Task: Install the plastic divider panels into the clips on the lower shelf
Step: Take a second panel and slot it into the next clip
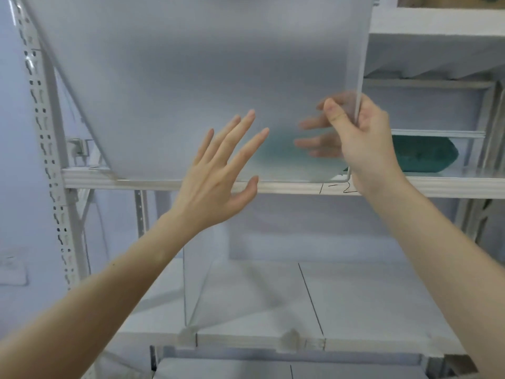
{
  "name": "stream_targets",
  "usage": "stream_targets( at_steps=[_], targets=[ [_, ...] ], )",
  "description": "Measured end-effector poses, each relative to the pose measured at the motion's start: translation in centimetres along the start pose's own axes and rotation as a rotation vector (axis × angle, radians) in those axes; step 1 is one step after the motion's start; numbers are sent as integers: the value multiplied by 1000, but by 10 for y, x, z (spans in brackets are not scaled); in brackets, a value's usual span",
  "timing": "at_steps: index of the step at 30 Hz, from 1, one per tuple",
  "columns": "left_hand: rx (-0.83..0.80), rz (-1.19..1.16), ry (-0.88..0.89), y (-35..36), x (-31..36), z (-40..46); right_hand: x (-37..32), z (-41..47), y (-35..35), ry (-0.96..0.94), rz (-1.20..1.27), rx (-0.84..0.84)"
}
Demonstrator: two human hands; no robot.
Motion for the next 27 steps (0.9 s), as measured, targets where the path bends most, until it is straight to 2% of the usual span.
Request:
stream_targets(
  at_steps=[4, 7, 15, 21, 24, 27],
  targets=[
    [28, 34, 41, 3, 33, -6, 22, -11, -26, 68, 24, -82],
    [2, -26, 22, 14, 51, -23, 45, -25, -38, 97, -26, -148],
    [-260, -98, -81, 82, 72, -84, 128, -72, -63, 242, -319, -314],
    [-495, -140, -163, 141, 77, -115, 181, -98, -85, 323, -467, -317],
    [-575, -178, -242, 170, 75, -128, 204, -104, -93, 348, -500, -250],
    [-622, -323, -529, 200, 60, -142, 225, -111, -91, 333, -503, -193]
  ],
)
Point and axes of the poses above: each hand's wrist, its own z-axis towards the middle knuckle, its own y-axis out of the palm, x = y × z, the point moved 8 cm from there along z, towards the middle knuckle, and after that the axes turned 14 degrees about -z, right-handed, at the moved point
